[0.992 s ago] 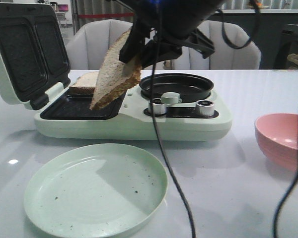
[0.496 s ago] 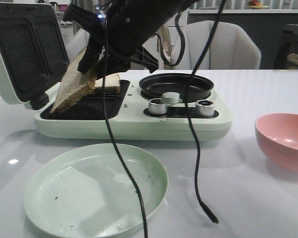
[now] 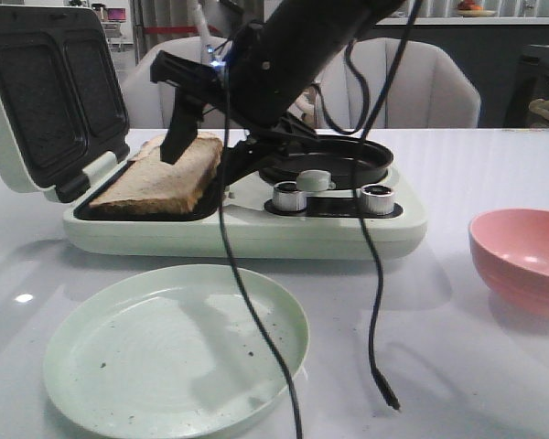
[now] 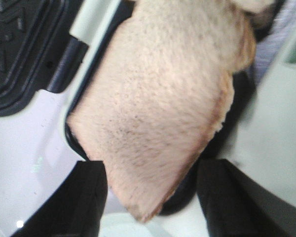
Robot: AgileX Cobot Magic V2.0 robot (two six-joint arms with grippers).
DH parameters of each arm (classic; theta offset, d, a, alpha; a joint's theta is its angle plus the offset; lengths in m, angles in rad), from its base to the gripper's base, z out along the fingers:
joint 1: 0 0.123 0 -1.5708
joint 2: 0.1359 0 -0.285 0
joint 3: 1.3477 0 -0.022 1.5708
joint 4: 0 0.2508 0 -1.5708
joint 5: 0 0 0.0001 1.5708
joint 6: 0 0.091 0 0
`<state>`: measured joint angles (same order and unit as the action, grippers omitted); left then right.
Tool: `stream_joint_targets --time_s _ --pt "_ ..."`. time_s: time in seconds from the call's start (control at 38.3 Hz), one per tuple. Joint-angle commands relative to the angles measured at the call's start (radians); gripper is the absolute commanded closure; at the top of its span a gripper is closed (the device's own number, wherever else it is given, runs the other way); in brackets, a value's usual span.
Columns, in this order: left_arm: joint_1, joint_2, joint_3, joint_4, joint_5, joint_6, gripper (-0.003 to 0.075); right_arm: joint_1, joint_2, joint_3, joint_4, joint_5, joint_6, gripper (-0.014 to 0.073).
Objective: Make breakfast with bread and shrimp
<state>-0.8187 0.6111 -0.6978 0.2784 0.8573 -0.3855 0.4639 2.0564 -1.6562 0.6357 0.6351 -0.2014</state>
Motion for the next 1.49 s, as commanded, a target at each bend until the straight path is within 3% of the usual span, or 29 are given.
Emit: stream_joint_targets --time_s 0.0,0.16,0.37,0.47,0.7,0.94,1.12,1.33,1.46 --pt "-0.006 -0.002 -0.03 0.019 -0.065 0.0 0.0213 -0.029 -0.138 -0.038 -0.023 0.028 -0.008 0.0082" --pt "-0.006 -0.002 -0.03 0.038 -0.065 0.0 0.0213 -0.034 -0.287 -0.034 -0.192 0.09 -0.008 0.0082" --pt "-0.006 -0.002 -0.03 0.052 -0.065 0.0 0.0213 -0.032 -0.501 -0.002 -0.366 0.287 -0.001 0.0082" --pt "-0.006 -0.002 -0.03 0.053 -0.065 0.0 0.0213 -0.032 -0.64 0.114 -0.433 0.286 0.022 0.0082" --pt "-0.006 -0.002 -0.03 0.053 -0.065 0.0 0.0213 -0.032 -0.965 0.466 -0.707 0.264 0.25 0.0082" --pt "-0.006 -0.002 -0.03 0.053 -0.131 0.0 0.0213 -0.032 -1.247 0.791 -0.715 0.19 0.274 0.0082" --pt "-0.006 0.024 -0.043 0.024 -0.112 0.0 0.0213 -0.032 -1.333 0.88 -0.716 0.176 0.274 0.0082" --pt "-0.006 0.121 -0.165 0.044 0.09 0.007 0.0216 -0.032 -1.337 0.883 -0.716 0.194 0.274 0.0082" --pt "-0.006 0.228 -0.231 0.106 0.243 0.009 0.0283 -0.032 -1.337 0.883 -0.716 0.194 0.274 0.0082"
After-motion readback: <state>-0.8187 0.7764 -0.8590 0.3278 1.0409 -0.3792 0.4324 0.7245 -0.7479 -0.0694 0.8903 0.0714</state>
